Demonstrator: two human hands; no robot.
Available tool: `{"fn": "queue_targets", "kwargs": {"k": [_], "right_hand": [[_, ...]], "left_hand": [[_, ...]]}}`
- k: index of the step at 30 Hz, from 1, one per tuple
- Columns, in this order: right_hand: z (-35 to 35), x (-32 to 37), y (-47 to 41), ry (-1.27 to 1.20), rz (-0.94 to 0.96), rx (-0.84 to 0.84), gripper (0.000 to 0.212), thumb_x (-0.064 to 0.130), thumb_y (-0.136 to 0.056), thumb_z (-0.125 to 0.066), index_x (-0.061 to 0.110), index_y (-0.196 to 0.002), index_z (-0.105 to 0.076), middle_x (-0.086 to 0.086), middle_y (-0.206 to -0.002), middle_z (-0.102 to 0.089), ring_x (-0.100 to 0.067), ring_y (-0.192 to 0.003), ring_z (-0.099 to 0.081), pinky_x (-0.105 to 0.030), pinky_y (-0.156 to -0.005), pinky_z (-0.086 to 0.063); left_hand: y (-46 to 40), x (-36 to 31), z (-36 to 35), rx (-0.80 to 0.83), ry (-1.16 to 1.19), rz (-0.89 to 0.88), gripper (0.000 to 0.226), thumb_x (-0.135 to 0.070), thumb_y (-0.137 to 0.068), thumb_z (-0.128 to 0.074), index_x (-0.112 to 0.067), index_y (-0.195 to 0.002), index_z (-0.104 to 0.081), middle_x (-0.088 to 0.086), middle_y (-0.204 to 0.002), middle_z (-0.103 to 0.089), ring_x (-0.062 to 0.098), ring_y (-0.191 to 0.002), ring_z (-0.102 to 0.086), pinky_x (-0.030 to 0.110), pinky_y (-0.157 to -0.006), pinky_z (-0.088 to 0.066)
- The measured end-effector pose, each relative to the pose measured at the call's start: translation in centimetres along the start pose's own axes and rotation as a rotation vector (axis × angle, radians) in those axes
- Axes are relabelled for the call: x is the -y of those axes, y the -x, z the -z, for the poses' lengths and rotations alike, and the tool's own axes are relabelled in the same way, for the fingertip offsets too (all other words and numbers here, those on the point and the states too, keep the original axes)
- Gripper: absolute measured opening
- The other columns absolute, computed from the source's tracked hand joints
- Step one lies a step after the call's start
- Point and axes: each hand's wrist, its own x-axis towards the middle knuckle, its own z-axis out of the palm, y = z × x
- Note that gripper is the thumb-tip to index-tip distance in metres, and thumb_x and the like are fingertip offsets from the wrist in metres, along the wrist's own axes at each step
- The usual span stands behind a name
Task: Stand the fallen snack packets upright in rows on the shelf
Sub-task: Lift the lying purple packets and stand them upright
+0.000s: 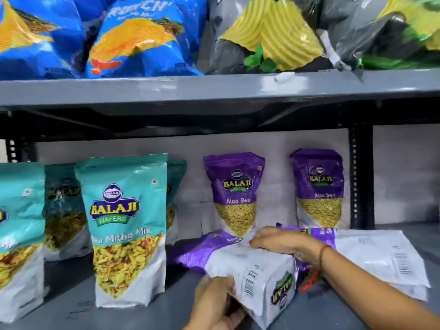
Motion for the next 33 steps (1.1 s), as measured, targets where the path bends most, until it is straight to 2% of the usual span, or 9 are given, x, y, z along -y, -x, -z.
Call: {"fn": "queue_targets", "kwargs": {"k": [3, 6, 10, 13, 18, 21, 26, 29, 33], "right_hand": [[0.0, -0.6, 1.0, -0.261, 0.13, -0.153, 0.023, 0.035, -0.087, -0.065, 0.015, -0.077, -0.069, 0.011, -0.058, -0.062, -0.001, -0.053, -0.053, -0.013, -0.045, -0.039], [0.8, 0.2, 2.6, -0.459, 0.313, -0.332, 0.007, 0.032, -0.088, -0.066, 0.029, -0.092, -0.071, 0.017, -0.077, -0.076, 0.005, -0.068, -0.066, -0.01, -0.061, -0.048], [0.2, 1.6, 3.8, -0.385, 0.466, -0.696, 0.022, 0.027, -0.087, -0.067, 0.028, -0.108, -0.061, 0.003, -0.101, -0.075, -0.015, -0.095, -0.071, -0.037, -0.085, -0.055], [-2.0, 1.2, 4.2, -0.383, 0.505, -0.82, 0.025, 0.017, -0.087, -0.068, 0.028, -0.107, -0.056, 0.009, -0.096, -0.073, -0.008, -0.088, -0.072, -0.03, -0.077, -0.057], [-5.8, -1.2, 4.5, -0.38, 0.423, -0.81, 0.021, 0.008, -0.09, -0.064, 0.024, -0.101, -0.057, 0.006, -0.095, -0.072, -0.013, -0.086, -0.073, -0.023, -0.073, -0.057], [-6.2, -0.5, 5.3, -0.396, 0.404, -0.83, 0.032, 0.007, -0.086, -0.067, 0.026, -0.108, -0.056, 0.006, -0.106, -0.068, -0.014, -0.099, -0.066, -0.036, -0.089, -0.055], [-8.6, 0.8, 7.5, -0.371, 0.264, -0.818, 0.058, 0.004, -0.071, -0.079, 0.045, -0.1, -0.048, 0.013, -0.108, -0.047, -0.021, -0.107, -0.052, -0.039, -0.09, -0.052], [-10.3, 1.3, 7.9, -0.374, 0.163, -0.611, 0.067, 0.019, -0.068, -0.084, 0.037, -0.12, -0.046, 0.006, -0.121, -0.038, -0.019, -0.124, -0.039, -0.03, -0.11, -0.032], [-10.3, 2.1, 7.6, -0.381, 0.1, -0.556, 0.103, 0.034, -0.067, -0.084, 0.029, -0.147, -0.02, 0.004, -0.144, -0.023, -0.015, -0.138, -0.023, -0.024, -0.113, -0.02]], "left_hand": [[-0.1, -0.3, -0.8, 0.055, -0.025, -0.11, 0.036, 0.007, -0.088, -0.047, -0.012, -0.112, -0.067, 0.014, -0.087, -0.073, 0.025, -0.061, -0.067, 0.03, -0.048, -0.057], [-1.3, -1.9, -1.4, 0.029, -0.041, -0.32, 0.041, 0.011, -0.089, -0.041, -0.01, -0.112, -0.066, 0.016, -0.102, -0.074, 0.03, -0.083, -0.068, 0.045, -0.074, -0.058], [-3.3, -4.9, -2.2, 0.061, -0.147, -0.603, 0.049, 0.018, -0.088, -0.036, -0.018, -0.096, -0.068, -0.002, -0.085, -0.08, 0.01, -0.074, -0.074, 0.028, -0.064, -0.057], [-5.6, -5.6, -1.3, 0.068, -0.244, -0.659, 0.043, 0.015, -0.092, -0.041, -0.019, -0.095, -0.068, -0.009, -0.08, -0.08, 0.001, -0.072, -0.074, 0.018, -0.061, -0.056], [-7.5, -2.8, 2.1, 0.08, -0.292, -0.573, 0.034, 0.008, -0.093, -0.05, -0.016, -0.091, -0.074, 0.001, -0.089, -0.081, 0.006, -0.076, -0.075, 0.025, -0.066, -0.055], [-8.2, -3.2, 2.9, 0.089, -0.285, -0.453, 0.038, 0.007, -0.089, -0.047, -0.016, -0.09, -0.076, 0.008, -0.097, -0.08, 0.017, -0.078, -0.073, 0.032, -0.069, -0.052], [-8.9, -4.5, 3.3, 0.066, -0.191, -0.243, 0.041, -0.034, -0.097, -0.035, -0.017, -0.103, -0.071, 0.004, -0.093, -0.08, 0.021, -0.09, -0.07, 0.034, -0.07, -0.051], [-9.0, -3.6, 3.3, 0.103, -0.319, -0.145, 0.058, -0.053, -0.097, -0.026, -0.02, -0.108, -0.072, 0.0, -0.097, -0.078, 0.017, -0.089, -0.073, 0.031, -0.07, -0.052], [-7.9, -2.4, 3.2, 0.09, -0.394, -0.193, 0.055, -0.054, -0.095, -0.033, -0.025, -0.082, -0.077, -0.01, -0.071, -0.079, 0.002, -0.064, -0.075, 0.025, -0.064, -0.051]]}}
